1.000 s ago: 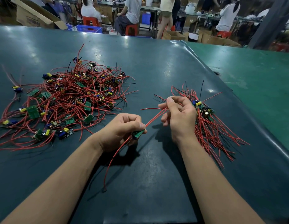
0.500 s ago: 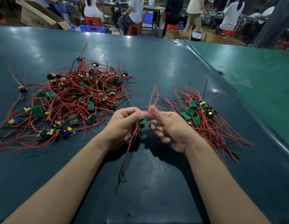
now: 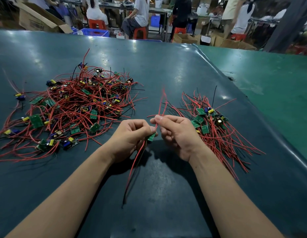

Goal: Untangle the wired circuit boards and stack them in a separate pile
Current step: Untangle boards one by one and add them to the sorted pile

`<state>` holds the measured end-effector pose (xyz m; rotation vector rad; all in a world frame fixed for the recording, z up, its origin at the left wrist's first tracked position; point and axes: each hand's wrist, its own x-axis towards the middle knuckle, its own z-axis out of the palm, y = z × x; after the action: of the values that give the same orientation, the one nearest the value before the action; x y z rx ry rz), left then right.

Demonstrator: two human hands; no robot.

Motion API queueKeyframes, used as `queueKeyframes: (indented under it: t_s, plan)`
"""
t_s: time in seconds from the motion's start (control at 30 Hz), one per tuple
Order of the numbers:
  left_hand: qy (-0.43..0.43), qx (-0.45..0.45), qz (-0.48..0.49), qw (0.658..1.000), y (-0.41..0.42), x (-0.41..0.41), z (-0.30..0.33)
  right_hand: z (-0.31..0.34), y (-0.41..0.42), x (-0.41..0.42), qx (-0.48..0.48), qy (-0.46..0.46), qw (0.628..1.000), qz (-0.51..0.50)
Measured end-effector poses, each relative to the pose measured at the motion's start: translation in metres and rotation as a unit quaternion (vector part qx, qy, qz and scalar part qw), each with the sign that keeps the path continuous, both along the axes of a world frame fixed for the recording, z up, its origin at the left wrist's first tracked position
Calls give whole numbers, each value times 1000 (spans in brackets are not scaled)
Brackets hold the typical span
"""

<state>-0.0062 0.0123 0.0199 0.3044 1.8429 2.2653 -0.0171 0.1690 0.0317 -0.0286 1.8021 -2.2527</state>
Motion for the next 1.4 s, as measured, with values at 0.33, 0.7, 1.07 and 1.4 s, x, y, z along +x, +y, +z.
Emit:
queueKeyframes:
  t_s: [0.33,0.7,1.07,1.4]
  plan:
    - [-41,95,2,995,-6,-5,1,4,13,-15,-87,13,978,-191]
    - [26,50,73,996,-5,-4,3,1,0,9,108,59,988,98]
    - [322,-396,449,733,-31,-19,-9,12,24,-11,-211,63,886,-409]
    - [128,-588,425,676,-51,-26,-17,5,11,-9,-101,-12,973,-206]
